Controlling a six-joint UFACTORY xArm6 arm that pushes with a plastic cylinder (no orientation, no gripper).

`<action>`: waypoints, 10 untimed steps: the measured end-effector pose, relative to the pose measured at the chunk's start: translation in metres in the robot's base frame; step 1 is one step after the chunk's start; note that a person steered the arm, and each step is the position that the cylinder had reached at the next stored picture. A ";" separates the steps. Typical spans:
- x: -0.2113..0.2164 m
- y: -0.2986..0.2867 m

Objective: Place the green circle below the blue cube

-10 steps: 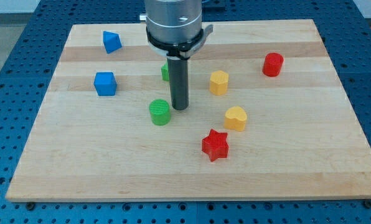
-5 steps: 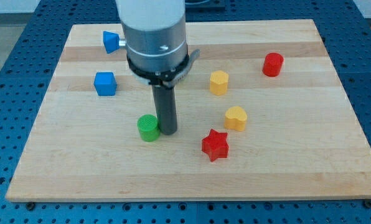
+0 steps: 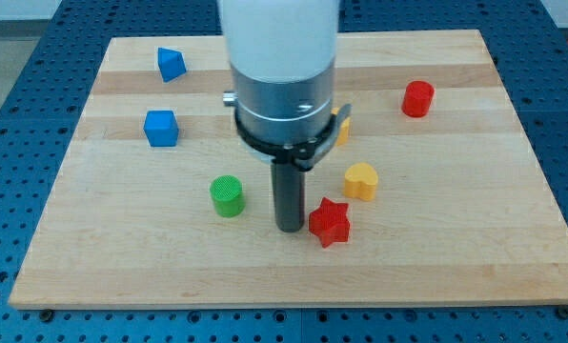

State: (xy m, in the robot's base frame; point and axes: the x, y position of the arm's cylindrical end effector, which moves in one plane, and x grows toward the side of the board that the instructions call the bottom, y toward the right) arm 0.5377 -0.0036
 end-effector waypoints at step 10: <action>-0.008 -0.048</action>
State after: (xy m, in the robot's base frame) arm 0.5297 -0.0520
